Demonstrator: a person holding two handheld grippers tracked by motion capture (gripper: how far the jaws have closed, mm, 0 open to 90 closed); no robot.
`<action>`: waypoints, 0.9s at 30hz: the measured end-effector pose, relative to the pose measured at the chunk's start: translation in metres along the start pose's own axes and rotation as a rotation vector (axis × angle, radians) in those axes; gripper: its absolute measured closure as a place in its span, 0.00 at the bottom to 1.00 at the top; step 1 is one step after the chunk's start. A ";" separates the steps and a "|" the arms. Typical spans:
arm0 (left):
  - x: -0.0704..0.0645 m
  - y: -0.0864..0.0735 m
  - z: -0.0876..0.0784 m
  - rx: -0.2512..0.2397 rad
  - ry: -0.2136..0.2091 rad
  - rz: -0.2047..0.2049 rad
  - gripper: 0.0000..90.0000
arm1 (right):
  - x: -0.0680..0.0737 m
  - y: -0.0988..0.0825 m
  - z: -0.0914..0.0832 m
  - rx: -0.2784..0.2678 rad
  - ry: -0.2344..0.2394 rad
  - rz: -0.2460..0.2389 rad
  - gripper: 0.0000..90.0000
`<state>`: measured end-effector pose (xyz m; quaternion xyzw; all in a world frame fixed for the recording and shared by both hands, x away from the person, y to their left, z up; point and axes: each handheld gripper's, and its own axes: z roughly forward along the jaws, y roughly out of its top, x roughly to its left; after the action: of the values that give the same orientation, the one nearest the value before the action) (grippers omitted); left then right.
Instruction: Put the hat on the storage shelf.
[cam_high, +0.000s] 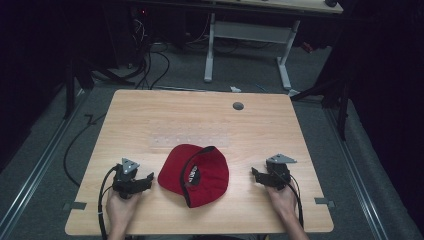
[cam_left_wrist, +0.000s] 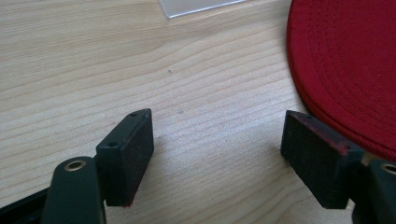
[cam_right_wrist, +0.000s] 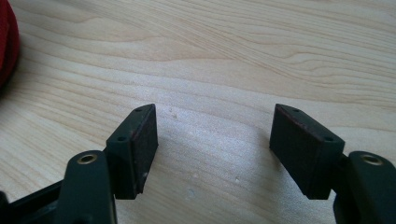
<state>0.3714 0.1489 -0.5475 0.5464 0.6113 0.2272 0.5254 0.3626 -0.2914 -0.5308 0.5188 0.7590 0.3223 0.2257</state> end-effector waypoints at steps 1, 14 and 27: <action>0.000 0.000 0.000 0.000 0.000 0.000 0.29 | 0.000 0.000 0.000 0.000 0.000 0.001 0.37; 0.000 0.000 0.000 0.000 0.000 -0.001 0.29 | -0.003 0.010 -0.014 -0.049 0.082 0.022 0.39; -0.001 0.000 0.002 0.000 -0.002 -0.001 0.28 | 0.024 0.045 -0.022 -0.121 0.254 -0.034 0.37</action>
<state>0.3727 0.1475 -0.5476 0.5465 0.6111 0.2263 0.5260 0.3679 -0.2633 -0.4830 0.4464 0.7693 0.4266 0.1641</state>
